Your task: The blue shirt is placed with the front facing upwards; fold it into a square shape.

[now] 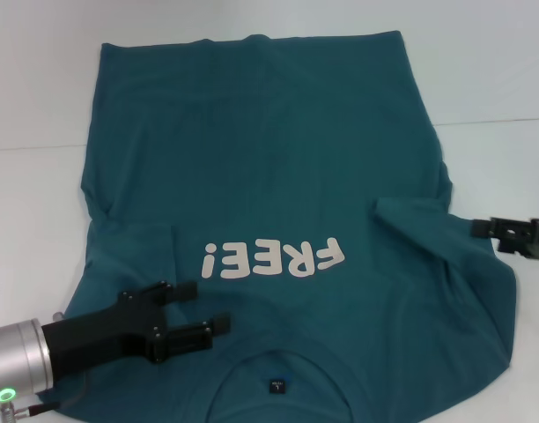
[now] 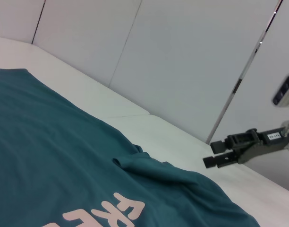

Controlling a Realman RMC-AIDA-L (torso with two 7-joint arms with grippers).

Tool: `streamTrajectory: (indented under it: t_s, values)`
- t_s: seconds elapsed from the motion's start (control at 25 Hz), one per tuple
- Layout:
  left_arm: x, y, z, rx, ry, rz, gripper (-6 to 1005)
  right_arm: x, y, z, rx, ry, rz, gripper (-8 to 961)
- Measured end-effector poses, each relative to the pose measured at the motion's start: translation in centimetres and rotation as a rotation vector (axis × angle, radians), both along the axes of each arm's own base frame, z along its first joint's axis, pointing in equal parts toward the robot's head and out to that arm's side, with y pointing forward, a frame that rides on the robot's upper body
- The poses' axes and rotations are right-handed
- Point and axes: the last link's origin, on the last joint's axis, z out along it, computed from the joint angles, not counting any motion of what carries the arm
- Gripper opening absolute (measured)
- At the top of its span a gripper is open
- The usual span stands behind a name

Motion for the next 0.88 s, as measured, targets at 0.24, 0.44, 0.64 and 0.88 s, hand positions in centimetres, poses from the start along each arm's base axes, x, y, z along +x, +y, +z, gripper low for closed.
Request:
streamTrajectory:
  t_s: [0.24, 0.44, 0.64, 0.88]
  values:
    - [0.0, 0.1, 0.1, 0.0, 0.004, -0.003, 877, 1.9, -2.4, -0.1, 0.02, 0.042, -0.071, 815]
    - [0.1, 0.0, -0.1, -0.012, 0.009, -0.01, 877, 2.5, -3.1, -0.3, 0.028, 0.05, -0.097, 813]
    - [0.3, 0.0, -0.2, -0.025, 0.01, -0.011, 877, 3.1, -3.8, -0.3, 0.034, 0.052, -0.119, 812]
    - [0.4, 0.0, -0.3, -0.034, 0.011, -0.019, 877, 3.4, -4.0, -0.6, 0.038, 0.046, -0.127, 810]
